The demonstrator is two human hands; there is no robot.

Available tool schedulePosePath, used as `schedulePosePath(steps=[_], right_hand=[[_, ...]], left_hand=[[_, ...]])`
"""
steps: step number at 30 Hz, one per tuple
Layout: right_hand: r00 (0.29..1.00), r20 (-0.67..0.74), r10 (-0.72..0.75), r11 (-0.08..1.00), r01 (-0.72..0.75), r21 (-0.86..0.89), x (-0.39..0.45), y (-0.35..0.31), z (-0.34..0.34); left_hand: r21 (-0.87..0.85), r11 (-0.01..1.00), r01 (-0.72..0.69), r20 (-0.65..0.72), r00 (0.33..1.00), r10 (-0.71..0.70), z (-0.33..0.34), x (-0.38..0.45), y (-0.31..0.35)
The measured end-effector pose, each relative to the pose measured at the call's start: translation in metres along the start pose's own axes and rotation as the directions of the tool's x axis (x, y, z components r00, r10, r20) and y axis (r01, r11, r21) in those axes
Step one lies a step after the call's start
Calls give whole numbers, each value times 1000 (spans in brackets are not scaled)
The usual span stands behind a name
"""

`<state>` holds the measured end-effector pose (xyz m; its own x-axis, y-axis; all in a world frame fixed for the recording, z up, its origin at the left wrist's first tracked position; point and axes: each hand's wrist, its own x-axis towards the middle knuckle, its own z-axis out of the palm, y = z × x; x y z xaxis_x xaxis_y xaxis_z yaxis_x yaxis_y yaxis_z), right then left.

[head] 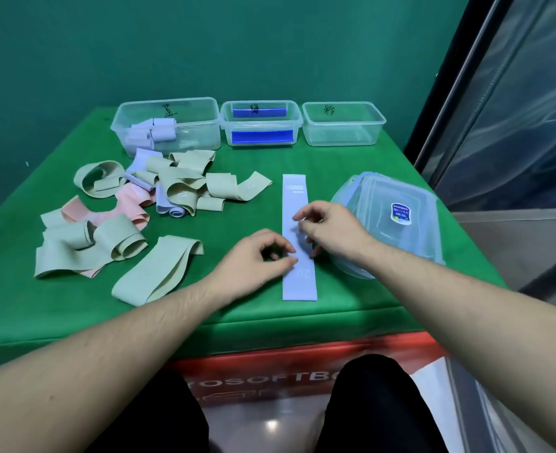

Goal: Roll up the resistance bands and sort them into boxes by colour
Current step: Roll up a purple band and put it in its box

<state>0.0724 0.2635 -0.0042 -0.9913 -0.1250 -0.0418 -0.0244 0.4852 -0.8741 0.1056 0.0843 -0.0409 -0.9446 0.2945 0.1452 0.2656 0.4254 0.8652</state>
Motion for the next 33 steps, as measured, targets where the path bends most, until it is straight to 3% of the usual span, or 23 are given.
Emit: schedulePosePath(steps=[3, 6, 14, 18, 23, 28, 33], right_hand=[[995, 61, -75, 986, 83, -146, -30, 11, -3], [984, 119, -129, 964, 152, -218, -57, 24, -6], [925, 205, -319, 815, 378, -439, -87, 34, -4], [876, 222, -429, 732, 481, -483, -88, 28, 2], [857, 207, -472, 677, 502, -538, -83, 33, 9], [863, 155, -481, 727, 491, -480, -87, 49, 8], [918, 52, -394, 860, 388, -331, -84, 52, 9]], left_hand=[[105, 982, -156, 131, 981, 142, 0, -23, 0], [309, 920, -242, 209, 961, 183, -2, -37, -3], [528, 780, -337, 179, 941, 286, 5, -46, 10], [531, 769, -356, 151, 933, 328, 4, -51, 10], [541, 759, -361, 123, 927, 354, 5, -54, 4], [482, 797, -365, 102, 926, 363, 9, -52, -1], [327, 917, -228, -42, 966, 255, 8, -54, 1]])
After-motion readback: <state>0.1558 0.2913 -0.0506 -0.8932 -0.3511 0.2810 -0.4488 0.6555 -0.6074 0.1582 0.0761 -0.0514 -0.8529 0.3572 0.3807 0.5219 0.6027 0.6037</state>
